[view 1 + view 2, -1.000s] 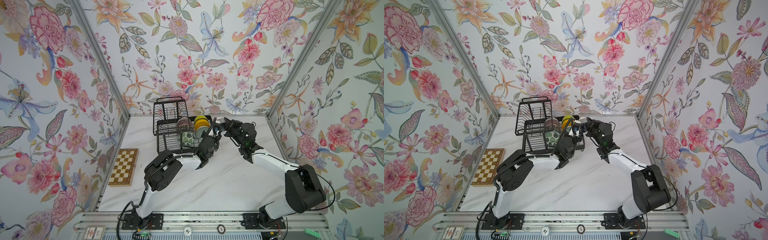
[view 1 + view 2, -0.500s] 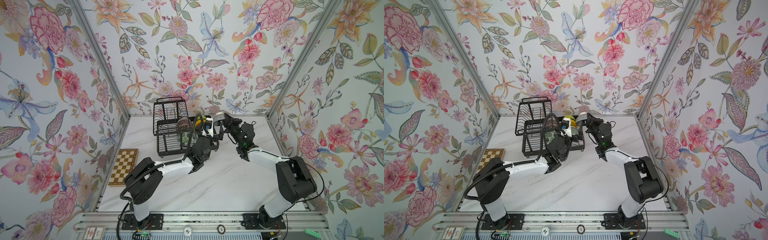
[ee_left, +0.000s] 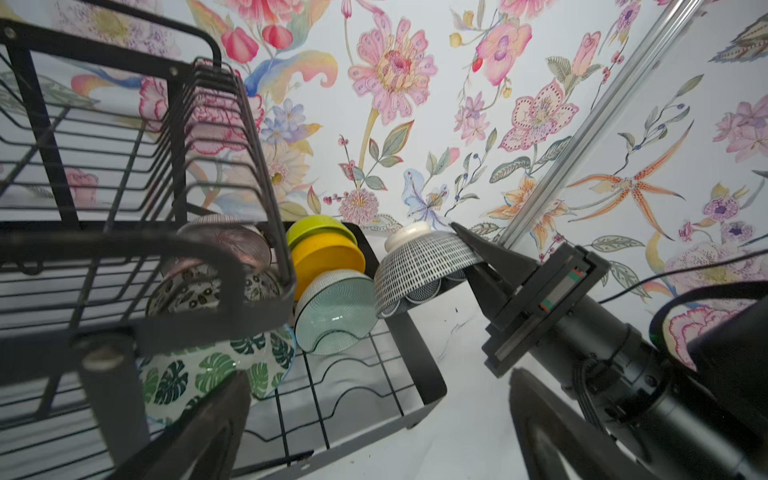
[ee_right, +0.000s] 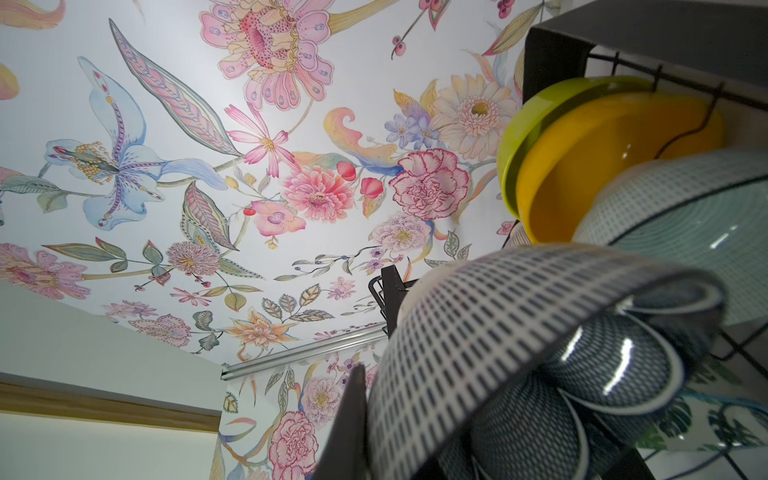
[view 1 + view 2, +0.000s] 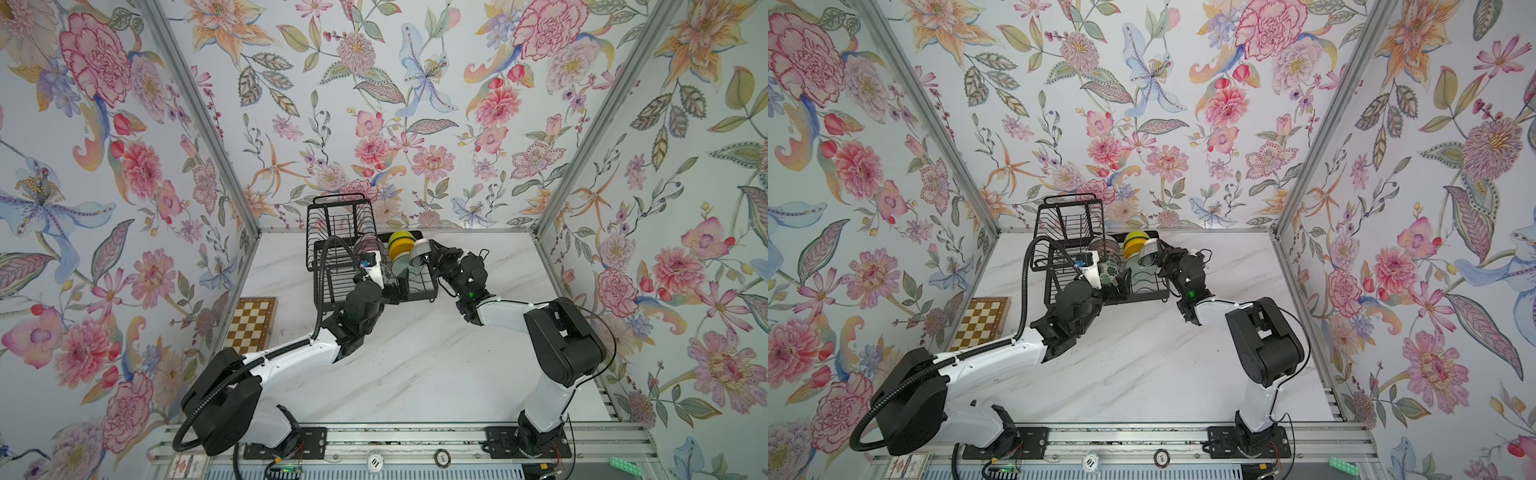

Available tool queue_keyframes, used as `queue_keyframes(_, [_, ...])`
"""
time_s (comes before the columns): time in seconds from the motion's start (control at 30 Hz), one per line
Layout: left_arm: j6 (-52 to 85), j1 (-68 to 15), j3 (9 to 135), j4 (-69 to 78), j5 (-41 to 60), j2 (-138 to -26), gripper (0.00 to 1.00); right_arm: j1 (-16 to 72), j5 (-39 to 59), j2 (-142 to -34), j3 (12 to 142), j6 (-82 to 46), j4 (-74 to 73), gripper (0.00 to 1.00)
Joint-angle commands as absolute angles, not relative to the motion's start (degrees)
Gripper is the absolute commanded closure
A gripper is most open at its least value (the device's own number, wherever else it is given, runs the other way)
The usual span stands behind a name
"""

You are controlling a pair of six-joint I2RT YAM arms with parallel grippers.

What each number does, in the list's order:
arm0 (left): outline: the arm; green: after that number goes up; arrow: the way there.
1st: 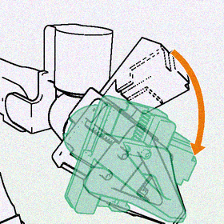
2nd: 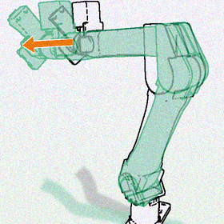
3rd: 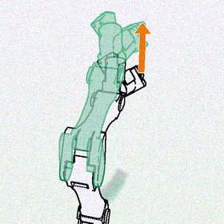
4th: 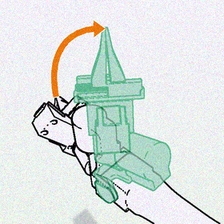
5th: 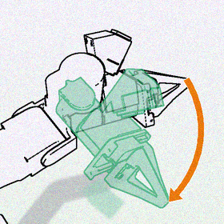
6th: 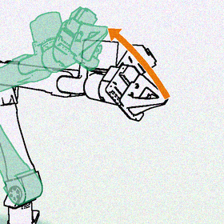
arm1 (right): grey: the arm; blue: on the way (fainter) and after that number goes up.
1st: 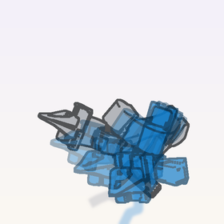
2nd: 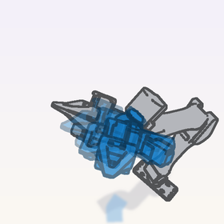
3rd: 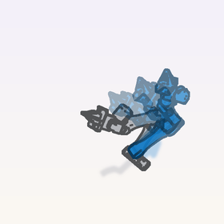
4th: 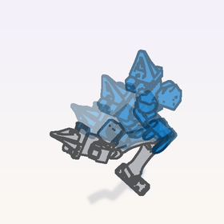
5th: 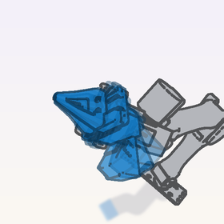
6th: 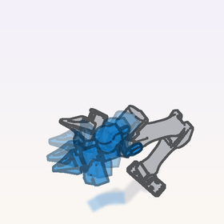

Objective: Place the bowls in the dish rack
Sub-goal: 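Lower the dark patterned bowl with the right gripper into the rack slot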

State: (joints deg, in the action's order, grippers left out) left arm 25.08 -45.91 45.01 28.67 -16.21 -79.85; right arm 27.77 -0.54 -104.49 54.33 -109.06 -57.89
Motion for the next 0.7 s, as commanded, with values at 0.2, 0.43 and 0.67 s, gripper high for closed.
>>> queue_keyframes(0.2, [31.2, -44.3, 38.9, 29.3, -12.3, -76.6, 0.01, 32.4, -5.8, -110.4, 54.5, -110.5, -67.5, 1.00])
queue_keyframes(0.43, [32.8, -43.6, 38.5, 29.1, -11.9, -77.1, 0.01, 33.9, -8.5, -113.9, 54.1, -111.6, -70.1, 1.00])
queue_keyframes(0.67, [33.4, -43.2, 37.7, 29.4, -12.1, -76.9, 0.01, 34.0, -10.0, -116.5, 54.2, -112.6, -70.2, 1.00])
